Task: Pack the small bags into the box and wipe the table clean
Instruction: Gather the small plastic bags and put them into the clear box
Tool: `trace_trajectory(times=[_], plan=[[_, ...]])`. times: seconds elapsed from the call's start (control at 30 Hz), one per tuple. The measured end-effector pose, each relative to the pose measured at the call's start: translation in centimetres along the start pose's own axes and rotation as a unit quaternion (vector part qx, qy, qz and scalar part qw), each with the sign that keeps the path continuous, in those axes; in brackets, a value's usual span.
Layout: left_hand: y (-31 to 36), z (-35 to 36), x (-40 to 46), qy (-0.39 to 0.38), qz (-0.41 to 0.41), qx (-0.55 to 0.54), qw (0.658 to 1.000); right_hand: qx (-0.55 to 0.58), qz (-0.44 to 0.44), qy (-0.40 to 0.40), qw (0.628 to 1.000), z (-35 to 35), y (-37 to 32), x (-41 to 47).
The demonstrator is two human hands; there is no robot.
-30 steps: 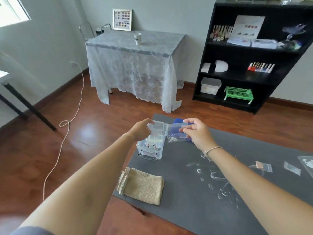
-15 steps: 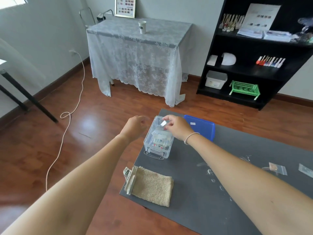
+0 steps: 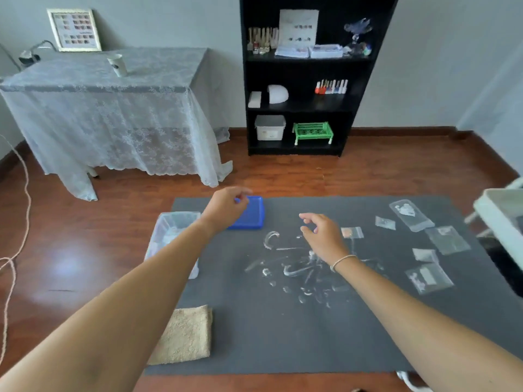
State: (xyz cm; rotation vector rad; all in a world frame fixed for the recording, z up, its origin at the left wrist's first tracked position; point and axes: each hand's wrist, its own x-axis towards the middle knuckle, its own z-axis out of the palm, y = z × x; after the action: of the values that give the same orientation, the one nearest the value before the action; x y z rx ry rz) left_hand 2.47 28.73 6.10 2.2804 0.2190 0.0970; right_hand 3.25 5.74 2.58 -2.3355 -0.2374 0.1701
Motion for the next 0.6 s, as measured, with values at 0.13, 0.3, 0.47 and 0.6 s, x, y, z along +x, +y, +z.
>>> trace_trajectory(times=[0.13,0.3,0.47,0.6], plan=[[5.6,8.3,1.8,-0.078,0.062,0.036,0.994,-0.018,0.088,0.056,0.994,-6.7,7.8,-3.1],[11.0,17.8,2.2,-0.14,0.08,0.048,0.986,-0.096,0.168,0.086,0.977,-12.3,15.7,-6.1],[13.1,24.4,2.1,-0.2,0.048,0.108,0.973,-0.203,0.223,0.066,0.951,-14.0,20.5,-7.2],[12.9,27.0,2.7,-0.219,0.03,0.253,0.942,-0.21,0.238,0.058,0.947,-13.6,22.3,-7.5]])
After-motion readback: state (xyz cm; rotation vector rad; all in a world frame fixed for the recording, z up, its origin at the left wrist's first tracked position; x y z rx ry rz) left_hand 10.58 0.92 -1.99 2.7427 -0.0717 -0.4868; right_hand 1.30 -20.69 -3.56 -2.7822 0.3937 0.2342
